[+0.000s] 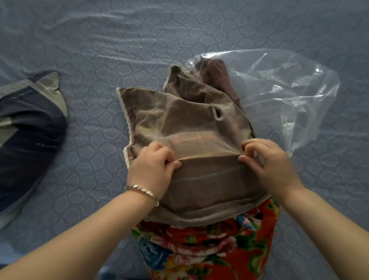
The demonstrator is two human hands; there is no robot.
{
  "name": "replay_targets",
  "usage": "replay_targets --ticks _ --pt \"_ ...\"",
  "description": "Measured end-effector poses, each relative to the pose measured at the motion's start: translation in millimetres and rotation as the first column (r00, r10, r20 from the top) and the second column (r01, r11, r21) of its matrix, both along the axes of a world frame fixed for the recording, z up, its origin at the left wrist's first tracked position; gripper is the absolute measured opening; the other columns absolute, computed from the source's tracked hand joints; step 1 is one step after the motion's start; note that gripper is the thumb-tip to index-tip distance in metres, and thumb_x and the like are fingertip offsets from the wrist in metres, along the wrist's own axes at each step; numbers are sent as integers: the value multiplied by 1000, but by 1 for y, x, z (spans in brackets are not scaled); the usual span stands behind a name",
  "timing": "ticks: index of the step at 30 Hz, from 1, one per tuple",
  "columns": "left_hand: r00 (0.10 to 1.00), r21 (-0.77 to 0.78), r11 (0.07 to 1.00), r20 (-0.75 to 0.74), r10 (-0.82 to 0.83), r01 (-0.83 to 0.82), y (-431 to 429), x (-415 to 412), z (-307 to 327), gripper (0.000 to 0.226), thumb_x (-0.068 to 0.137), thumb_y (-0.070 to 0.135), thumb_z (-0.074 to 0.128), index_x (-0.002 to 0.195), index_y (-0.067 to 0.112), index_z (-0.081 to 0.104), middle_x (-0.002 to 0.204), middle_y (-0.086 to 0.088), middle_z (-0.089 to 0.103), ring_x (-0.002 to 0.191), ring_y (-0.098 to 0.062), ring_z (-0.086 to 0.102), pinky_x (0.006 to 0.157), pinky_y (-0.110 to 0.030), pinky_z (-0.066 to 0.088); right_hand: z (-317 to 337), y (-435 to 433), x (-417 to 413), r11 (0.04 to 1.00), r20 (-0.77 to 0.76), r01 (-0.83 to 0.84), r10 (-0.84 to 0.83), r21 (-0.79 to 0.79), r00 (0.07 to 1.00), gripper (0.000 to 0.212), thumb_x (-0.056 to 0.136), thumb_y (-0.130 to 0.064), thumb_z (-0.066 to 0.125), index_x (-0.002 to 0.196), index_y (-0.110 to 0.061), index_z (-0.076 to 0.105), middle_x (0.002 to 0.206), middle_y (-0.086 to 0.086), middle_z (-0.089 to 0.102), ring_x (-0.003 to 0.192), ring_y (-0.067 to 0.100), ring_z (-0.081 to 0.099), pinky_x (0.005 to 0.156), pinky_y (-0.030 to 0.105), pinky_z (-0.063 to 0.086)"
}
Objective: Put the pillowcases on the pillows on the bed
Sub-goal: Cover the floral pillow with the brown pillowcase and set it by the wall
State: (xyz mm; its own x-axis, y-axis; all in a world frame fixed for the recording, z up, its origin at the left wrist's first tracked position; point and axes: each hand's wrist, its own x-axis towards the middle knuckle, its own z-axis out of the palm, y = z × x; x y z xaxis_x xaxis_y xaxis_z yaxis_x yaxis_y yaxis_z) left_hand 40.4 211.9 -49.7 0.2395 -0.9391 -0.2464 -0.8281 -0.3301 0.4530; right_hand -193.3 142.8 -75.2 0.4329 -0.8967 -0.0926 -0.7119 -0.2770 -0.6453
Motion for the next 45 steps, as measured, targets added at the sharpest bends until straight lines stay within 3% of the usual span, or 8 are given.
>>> replay_targets --ticks 7,14,21,25,30,35,38,45 --pt "933 -211 910 125 -338 358 42 -8 11 23 83 37 51 78 15 45 48 3 54 35 -13 52 30 -20 35 -3 2 4 990 -119 -138 136 -7 984 19 90 -23 58 83 -6 53 74 14 59 73 34 56 67 32 33" --pt "832 -274 792 287 -474 546 50 31 -10 44 91 38 43 59 11 55 65 -2 58 69 -19 51 72 -29 42 9 6 -11 936 -271 -347 348 50 898 40 87 -51 52 95 -14 64 87 3 64 82 24 60 77 32 43" --pt "993 310 945 76 87 -106 31 16 -1 34 95 42 36 80 14 46 81 -10 60 80 -34 59 63 -34 42 -9 14 -11 963 -334 -265 235 -46 913 49 81 -56 40 66 -15 62 74 1 60 79 27 61 75 36 45" --pt "934 126 983 313 -170 137 -41 -19 6 35 88 43 50 106 13 54 111 -8 54 105 -28 52 85 -37 43 -16 25 -8 973 -287 -218 188 -76 939 45 84 -46 41 64 -12 61 67 3 57 70 29 59 65 38 52" --pt "972 545 830 110 -208 116 -105 -61 -21 58 77 53 61 120 14 54 127 -9 55 117 -30 51 94 -37 42 -14 28 -5 990 -99 -55 68 131 993 49 90 -53 31 69 -17 56 75 -1 52 81 15 48 80 28 38" --pt "969 491 857 89 -229 158 -97 -50 -21 34 81 33 64 108 13 58 117 -10 61 109 -31 57 85 -32 44 -25 2 -6 833 93 410 -473 373 876 14 94 -19 51 101 -11 60 100 6 59 93 18 56 88 31 43" --pt "961 337 904 -9 -278 265 -70 -32 -5 12 84 24 55 87 14 51 102 -12 62 96 -32 57 70 -28 34 -30 -19 -6 636 -126 481 -520 603 845 60 89 -51 50 131 -8 48 134 13 46 125 29 45 106 35 34" --pt "972 -50 995 -218 -93 84 -12 3 20 10 77 23 44 73 24 35 58 10 38 52 -5 38 51 -20 28 -17 -16 24 717 50 422 -535 555 843 51 97 -42 37 58 -14 53 73 11 59 75 21 56 58 23 31"
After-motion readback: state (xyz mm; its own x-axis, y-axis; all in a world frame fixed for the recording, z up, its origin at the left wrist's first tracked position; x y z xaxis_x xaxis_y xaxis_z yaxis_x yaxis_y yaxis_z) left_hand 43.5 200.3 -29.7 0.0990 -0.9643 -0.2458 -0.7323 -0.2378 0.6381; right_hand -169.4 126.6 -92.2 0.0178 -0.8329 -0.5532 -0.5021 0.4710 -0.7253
